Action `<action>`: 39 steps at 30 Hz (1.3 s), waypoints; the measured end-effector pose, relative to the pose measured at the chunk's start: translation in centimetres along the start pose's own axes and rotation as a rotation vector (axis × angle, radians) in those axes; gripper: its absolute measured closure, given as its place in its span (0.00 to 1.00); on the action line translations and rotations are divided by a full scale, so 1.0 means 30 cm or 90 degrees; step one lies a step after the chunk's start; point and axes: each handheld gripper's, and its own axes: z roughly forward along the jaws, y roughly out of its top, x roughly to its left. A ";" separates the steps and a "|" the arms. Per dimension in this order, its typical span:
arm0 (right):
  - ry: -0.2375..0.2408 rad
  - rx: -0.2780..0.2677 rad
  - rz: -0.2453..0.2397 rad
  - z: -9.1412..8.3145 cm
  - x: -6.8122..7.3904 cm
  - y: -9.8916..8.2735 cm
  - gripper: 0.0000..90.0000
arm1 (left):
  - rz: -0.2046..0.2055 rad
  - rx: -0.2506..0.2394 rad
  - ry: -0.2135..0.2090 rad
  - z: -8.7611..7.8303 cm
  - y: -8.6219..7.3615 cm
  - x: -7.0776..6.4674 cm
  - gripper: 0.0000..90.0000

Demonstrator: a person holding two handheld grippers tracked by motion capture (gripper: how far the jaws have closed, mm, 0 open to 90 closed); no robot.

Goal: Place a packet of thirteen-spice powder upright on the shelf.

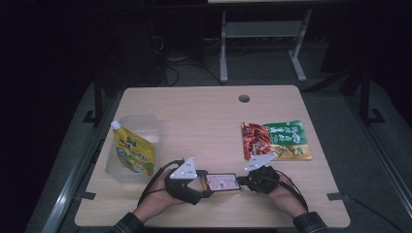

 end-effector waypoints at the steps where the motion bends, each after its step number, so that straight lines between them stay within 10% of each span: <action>1: 0.003 0.000 0.000 0.001 0.000 0.000 1.00 | 0.001 -0.007 -0.003 -0.004 0.005 0.002 0.35; 39: 0.057 0.037 -0.006 0.055 0.025 0.014 1.00 | 0.012 -0.116 -0.054 0.090 0.179 0.026 0.35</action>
